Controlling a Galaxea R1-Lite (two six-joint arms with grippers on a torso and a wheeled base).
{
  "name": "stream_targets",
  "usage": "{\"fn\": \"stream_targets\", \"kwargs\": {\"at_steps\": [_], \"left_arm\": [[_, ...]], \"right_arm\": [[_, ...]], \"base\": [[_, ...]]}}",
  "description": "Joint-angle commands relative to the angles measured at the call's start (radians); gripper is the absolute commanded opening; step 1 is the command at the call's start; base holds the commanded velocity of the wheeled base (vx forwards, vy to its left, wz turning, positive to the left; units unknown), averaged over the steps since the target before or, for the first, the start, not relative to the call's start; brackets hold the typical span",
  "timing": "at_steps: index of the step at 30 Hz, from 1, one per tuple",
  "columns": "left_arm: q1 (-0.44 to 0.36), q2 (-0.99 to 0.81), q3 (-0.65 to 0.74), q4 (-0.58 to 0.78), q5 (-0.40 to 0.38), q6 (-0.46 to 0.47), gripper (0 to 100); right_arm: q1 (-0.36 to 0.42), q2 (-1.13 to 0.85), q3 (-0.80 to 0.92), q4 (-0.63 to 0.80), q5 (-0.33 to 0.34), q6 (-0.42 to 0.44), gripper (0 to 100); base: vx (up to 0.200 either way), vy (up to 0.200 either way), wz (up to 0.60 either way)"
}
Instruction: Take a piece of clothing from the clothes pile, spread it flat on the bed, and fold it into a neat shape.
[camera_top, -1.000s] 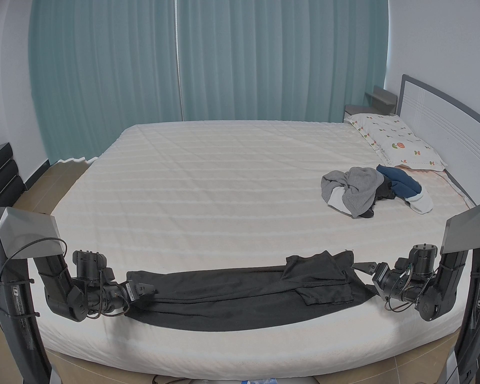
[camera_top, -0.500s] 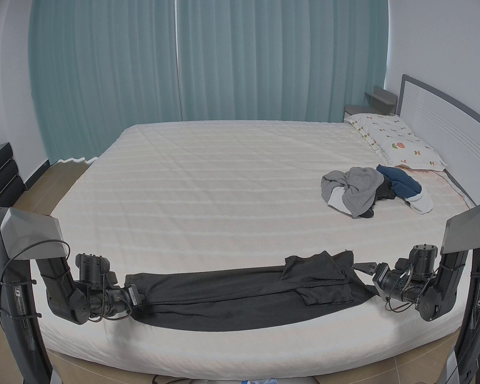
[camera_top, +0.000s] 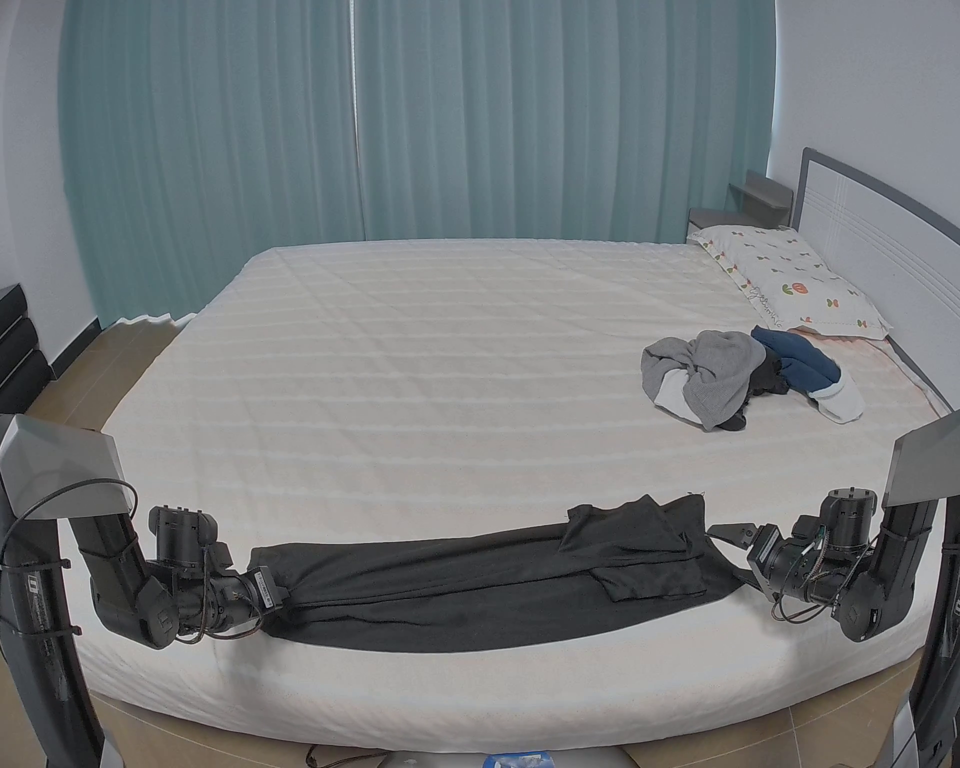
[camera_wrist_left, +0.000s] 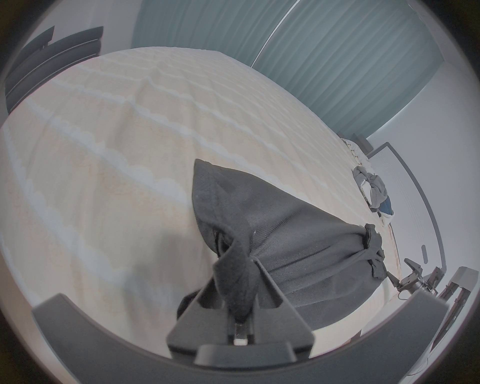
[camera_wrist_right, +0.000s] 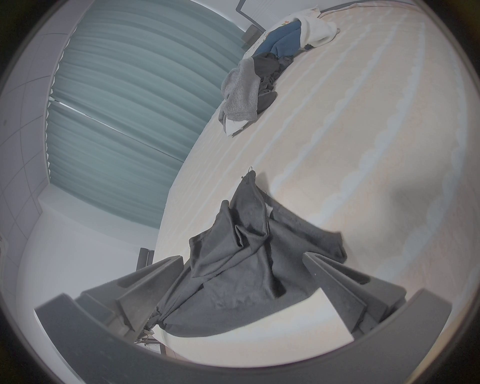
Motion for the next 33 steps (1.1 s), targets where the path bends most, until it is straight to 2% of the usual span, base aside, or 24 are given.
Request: {"fn": "stream_targets", "kwargs": {"at_steps": [1,4,10,18,24,28,31,33], "left_arm": [[0.001,-0.003,-0.003,-0.002,0.0,-0.001,0],[0.002,-0.002,-0.014,-0.013,0.0,-0.02,0],[-0.01,-0.032,-0.06,-0.026,0.005,-0.153,0],[-0.049,-0.051,-0.071,-0.025,0.009,-0.227,0],[-0.095,-0.106,-0.086,-0.013,0.062,-0.294,0],[-0.138,-0.12,-0.081,0.007,0.1,-0.297,0],[-0.164,-0.143,-0.106,0.05,0.157,-0.297,0],[-0.185,-0.164,-0.123,0.079,0.163,-0.297,0]], "right_arm": [[0.005,-0.001,0.0,0.0,0.0,0.0,100],[0.006,-0.003,0.0,0.0,0.002,0.002,100],[0.008,-0.005,-0.003,0.0,0.013,0.002,100],[0.008,-0.008,-0.003,-0.002,0.022,0.003,100],[0.006,-0.009,-0.005,-0.002,0.023,0.003,100],[0.0,-0.009,-0.005,-0.002,0.023,0.005,100],[-0.003,-0.009,-0.003,-0.002,0.023,0.005,100],[-0.003,-0.009,-0.005,-0.002,0.023,0.005,100]], "base": [[0.0,0.0,0.0],[0.0,0.0,0.0],[0.0,0.0,0.0],[0.0,0.0,0.0],[0.0,-0.2,0.0],[0.0,-0.2,0.0],[0.0,-0.2,0.0],[0.0,-0.2,0.0]]}}
